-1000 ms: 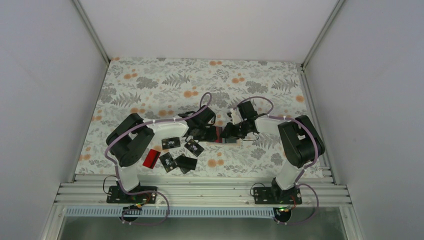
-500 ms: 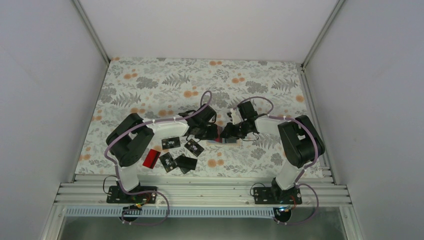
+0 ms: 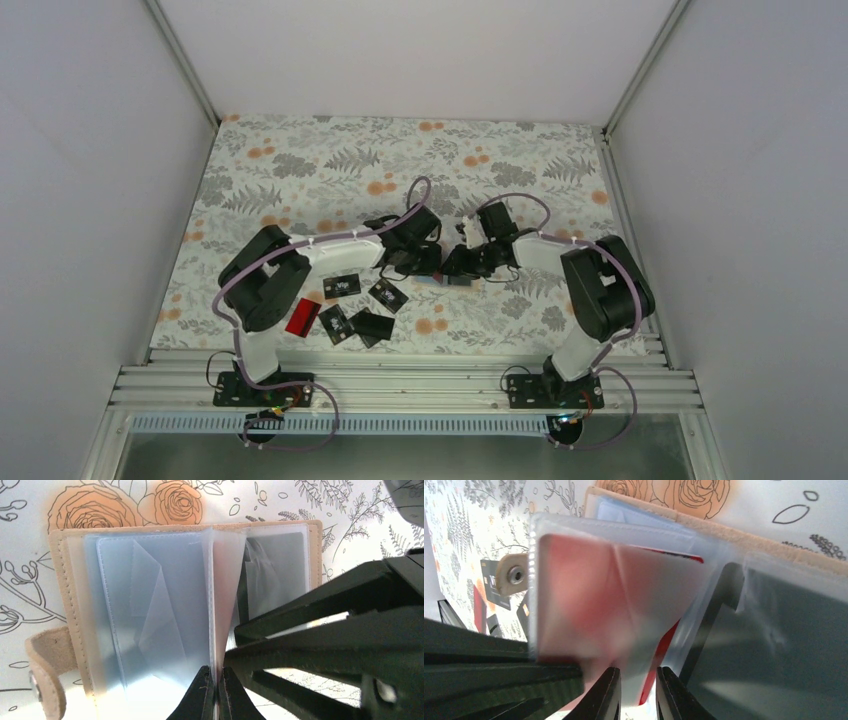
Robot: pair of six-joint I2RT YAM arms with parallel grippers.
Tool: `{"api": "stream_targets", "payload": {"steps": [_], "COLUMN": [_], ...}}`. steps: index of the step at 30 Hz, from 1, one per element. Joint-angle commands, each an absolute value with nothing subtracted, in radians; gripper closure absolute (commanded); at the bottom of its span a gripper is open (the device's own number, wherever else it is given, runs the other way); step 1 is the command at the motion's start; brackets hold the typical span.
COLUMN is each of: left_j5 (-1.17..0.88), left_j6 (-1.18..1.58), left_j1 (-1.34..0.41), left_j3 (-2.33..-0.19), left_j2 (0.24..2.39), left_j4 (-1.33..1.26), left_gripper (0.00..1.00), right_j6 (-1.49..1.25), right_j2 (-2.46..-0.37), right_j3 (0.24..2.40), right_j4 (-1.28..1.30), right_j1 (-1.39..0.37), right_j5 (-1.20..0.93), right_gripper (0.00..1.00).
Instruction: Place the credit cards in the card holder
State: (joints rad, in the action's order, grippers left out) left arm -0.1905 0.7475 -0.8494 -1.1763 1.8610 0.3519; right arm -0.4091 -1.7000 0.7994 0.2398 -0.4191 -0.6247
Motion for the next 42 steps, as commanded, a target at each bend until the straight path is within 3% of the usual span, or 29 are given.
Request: {"api": "stream_targets", "payload": {"steps": [1,11,19,27,37,42], "left_j5": [-0.124,-0.067,-0.038,-0.017,-0.003,0.011], "left_j6": [0.733,0.702,0.675,0.653,0.637,0.619], "left_j1": [-0.860,-0.862,-0.864,-0.864,-0.865,-0.864], "left_j3": [-1.225,-1.298,-1.313,-1.321,-1.338,-1.374], "left_j2": [1.901,1.923,1.927,1.930,1.939,1.960], "left_j4": [0.444,0.554,0.594,0.623,0.643,0.682], "left_gripper": [0.98,0.98,0.98,0.98,0.98,0.97], "right_j6": [-0.422,-0.405,-0.415,-0.435,-0.455,-0.463], "right_j2": [-1.616,-1.455,-1.411,-1.484,-1.542,-1.565], "right_j3": [0.784,0.749,0.693,0.661,0.660,0.667], "right_j4": [0.258,0.335,0.351,0.278,0.216,0.195], "right_j1": [-0.429,-0.418,-0.417,-0.420,-0.448,-0.462], "right_j5": [-0.618,-0.463,-0.284,-0.316,-0.424,-0.481], "right_gripper": [0.78,0.57,0.53,0.55,0.68,0.70]}}
